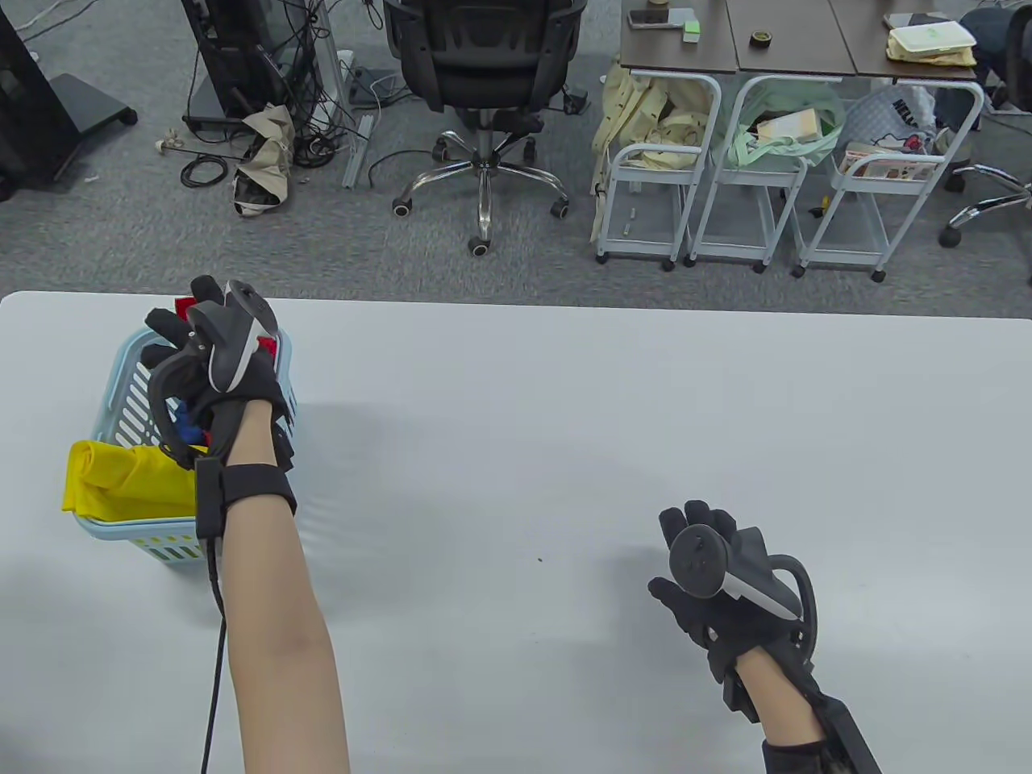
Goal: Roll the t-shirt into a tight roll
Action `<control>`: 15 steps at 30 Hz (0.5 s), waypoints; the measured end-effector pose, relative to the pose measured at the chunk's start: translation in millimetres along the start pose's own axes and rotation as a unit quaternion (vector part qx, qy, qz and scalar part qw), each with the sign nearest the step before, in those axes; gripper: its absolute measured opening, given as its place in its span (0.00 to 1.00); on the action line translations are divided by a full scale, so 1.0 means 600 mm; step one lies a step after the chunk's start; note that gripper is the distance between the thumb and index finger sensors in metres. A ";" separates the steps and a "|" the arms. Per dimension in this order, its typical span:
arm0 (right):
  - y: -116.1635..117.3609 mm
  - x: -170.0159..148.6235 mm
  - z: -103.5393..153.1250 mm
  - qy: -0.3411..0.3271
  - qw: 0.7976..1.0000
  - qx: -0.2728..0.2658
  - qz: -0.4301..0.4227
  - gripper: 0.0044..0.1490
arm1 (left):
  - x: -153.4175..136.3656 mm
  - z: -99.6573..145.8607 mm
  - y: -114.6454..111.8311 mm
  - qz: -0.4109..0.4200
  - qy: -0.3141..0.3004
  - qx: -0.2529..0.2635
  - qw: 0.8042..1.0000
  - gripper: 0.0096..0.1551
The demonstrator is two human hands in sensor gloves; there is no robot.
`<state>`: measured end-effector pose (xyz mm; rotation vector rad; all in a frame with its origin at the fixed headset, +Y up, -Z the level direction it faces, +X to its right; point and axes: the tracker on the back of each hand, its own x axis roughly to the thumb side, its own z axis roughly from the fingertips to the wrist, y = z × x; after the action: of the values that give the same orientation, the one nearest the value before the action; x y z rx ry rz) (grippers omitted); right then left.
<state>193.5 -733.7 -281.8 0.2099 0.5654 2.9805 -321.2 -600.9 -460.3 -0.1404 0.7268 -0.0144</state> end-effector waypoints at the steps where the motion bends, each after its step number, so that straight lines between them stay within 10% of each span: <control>1: 0.000 -0.001 0.000 0.000 1.000 0.000 -0.002 0.53 | 0.000 -0.004 -0.001 0.003 -0.004 -0.011 1.000 0.59; 15: 0.000 0.000 0.000 -0.009 1.000 0.006 -0.017 0.54 | 0.010 -0.010 0.000 -0.023 -0.039 -0.011 0.999 0.33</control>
<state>193.6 -733.7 -281.6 0.2251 0.5804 2.9396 -320.8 -601.8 -468.7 -0.1779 0.6465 -0.0450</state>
